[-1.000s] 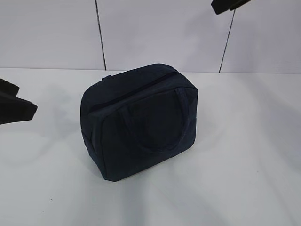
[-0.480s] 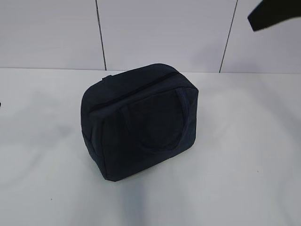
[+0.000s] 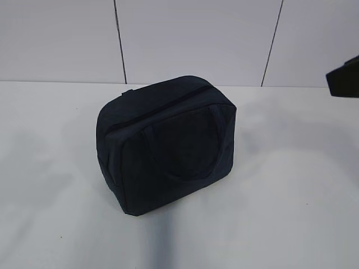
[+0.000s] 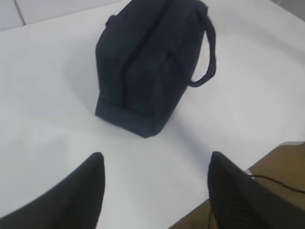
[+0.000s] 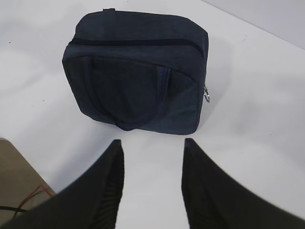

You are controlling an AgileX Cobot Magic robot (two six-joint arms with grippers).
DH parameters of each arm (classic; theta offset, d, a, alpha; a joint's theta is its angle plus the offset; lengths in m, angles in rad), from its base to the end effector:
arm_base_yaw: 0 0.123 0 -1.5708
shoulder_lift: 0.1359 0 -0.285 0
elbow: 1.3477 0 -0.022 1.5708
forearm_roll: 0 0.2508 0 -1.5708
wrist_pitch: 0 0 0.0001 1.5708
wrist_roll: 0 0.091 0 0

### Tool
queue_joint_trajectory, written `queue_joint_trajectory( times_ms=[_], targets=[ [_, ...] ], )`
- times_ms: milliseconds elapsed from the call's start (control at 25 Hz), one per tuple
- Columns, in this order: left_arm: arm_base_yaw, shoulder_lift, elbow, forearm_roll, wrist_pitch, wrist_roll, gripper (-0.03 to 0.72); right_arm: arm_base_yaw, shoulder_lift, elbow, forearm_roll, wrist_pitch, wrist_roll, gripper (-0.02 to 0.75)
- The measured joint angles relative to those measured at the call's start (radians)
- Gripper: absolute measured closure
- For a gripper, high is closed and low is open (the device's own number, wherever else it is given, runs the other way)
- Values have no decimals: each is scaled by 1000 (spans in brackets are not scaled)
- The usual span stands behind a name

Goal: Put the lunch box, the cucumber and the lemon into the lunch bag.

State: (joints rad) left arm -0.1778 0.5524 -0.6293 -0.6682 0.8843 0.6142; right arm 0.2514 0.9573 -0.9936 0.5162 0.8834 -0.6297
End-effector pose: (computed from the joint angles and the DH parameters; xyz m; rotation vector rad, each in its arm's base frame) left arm 0.0805 -0.0588 0.3216 0.6278 2.0447 -0.5563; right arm 0.1656 0.0784 0.3752 -0.7884 2.0896 0.4237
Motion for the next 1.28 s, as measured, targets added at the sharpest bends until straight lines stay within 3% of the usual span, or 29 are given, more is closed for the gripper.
queue_joint_trajectory(
  times_ms=[200, 320, 440, 920, 1280],
  targets=[
    [0, -181, 9, 304, 104, -291, 209, 0, -115, 108, 10, -31, -2, 409],
    [0, -313, 9, 426, 153, -441, 209, 0, -179, 176, 12, -35, -2, 409],
    [0, -413, 9, 499, 203, -510, 209, 0, -239, 240, 12, -44, 0, 409],
    [0, -537, 9, 581, 283, -593, 216, 0, -500, 403, -11, -14, 144, 409],
    [0, -537, 72, 572, 268, -614, 218, 0, -741, 432, -279, 116, 371, 409]
  ],
)
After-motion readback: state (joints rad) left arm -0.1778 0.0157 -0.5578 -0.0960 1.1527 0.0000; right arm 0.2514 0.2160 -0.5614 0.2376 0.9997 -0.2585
